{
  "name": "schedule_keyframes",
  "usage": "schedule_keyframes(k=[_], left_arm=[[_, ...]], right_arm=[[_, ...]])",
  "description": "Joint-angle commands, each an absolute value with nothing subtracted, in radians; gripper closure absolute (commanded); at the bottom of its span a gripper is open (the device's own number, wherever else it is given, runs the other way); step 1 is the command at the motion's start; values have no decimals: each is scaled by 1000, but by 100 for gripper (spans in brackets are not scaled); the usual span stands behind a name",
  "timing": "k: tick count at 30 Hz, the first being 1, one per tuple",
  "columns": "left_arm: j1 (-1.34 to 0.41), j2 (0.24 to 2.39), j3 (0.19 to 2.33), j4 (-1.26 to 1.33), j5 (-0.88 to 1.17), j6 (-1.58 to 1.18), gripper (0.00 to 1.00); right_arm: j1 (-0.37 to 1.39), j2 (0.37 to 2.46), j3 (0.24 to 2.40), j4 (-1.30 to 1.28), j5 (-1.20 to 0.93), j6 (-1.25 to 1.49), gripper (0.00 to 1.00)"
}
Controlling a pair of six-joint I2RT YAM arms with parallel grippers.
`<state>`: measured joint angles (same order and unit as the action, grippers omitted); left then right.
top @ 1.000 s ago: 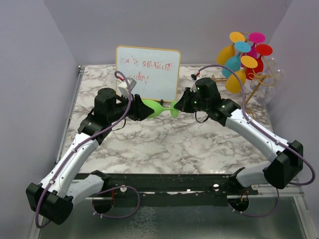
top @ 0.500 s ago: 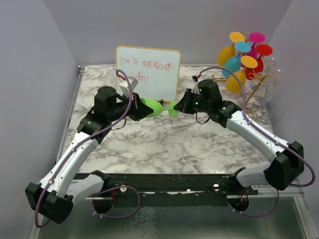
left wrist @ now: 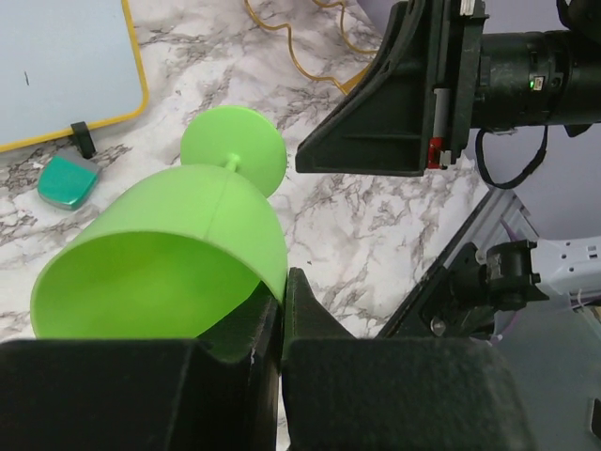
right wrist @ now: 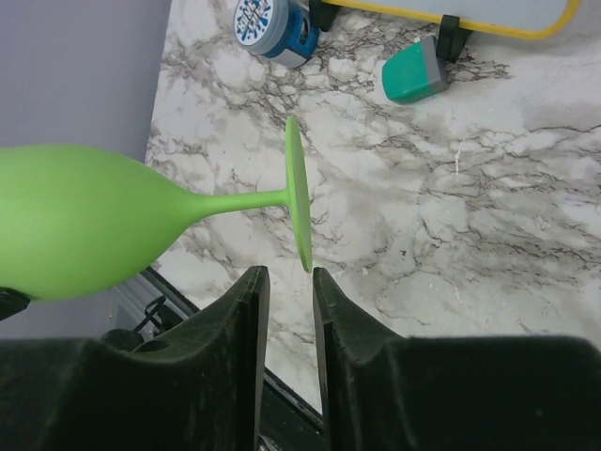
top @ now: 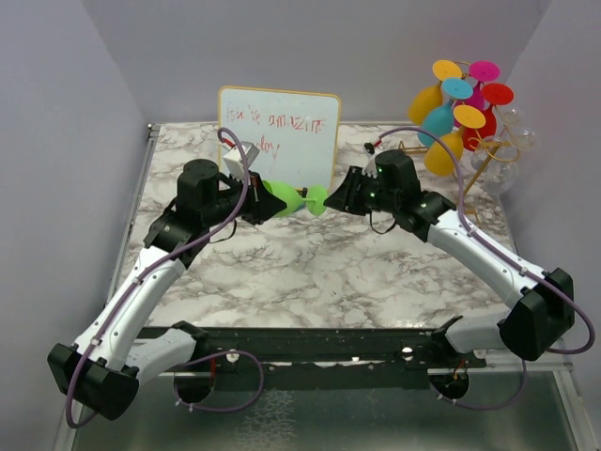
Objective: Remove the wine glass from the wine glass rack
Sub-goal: Place the wine glass at the center of the board.
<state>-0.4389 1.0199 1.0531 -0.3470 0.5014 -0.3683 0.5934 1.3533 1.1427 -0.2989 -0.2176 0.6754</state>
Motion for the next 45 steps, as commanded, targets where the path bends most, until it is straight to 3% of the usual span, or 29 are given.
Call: schedule_keyframes(k=[1, 16, 25, 33, 39, 45], left_arm=[[-436, 1042, 1112, -402, 460, -329, 100], [-437, 1146, 1236, -649, 286, -296, 100], [-437, 1238, 1288, -798, 145, -264, 100], [-437, 1304, 1289, -819, 41, -250, 100], [-436, 1364, 1315, -848, 9, -218, 100], [-437, 1444, 1382, -875, -62, -175, 100]], right_arm=[[588, 1330, 1129, -279, -234, 691, 64], [588, 1316, 1265, -468, -119, 576, 30], [589, 1392, 1485, -672, -79, 488, 24], [588, 1349, 1481, -577, -226, 516, 17], [588, 1296, 1429, -502, -205, 525, 3], [588, 1342, 1507, -614, -158, 443, 2]])
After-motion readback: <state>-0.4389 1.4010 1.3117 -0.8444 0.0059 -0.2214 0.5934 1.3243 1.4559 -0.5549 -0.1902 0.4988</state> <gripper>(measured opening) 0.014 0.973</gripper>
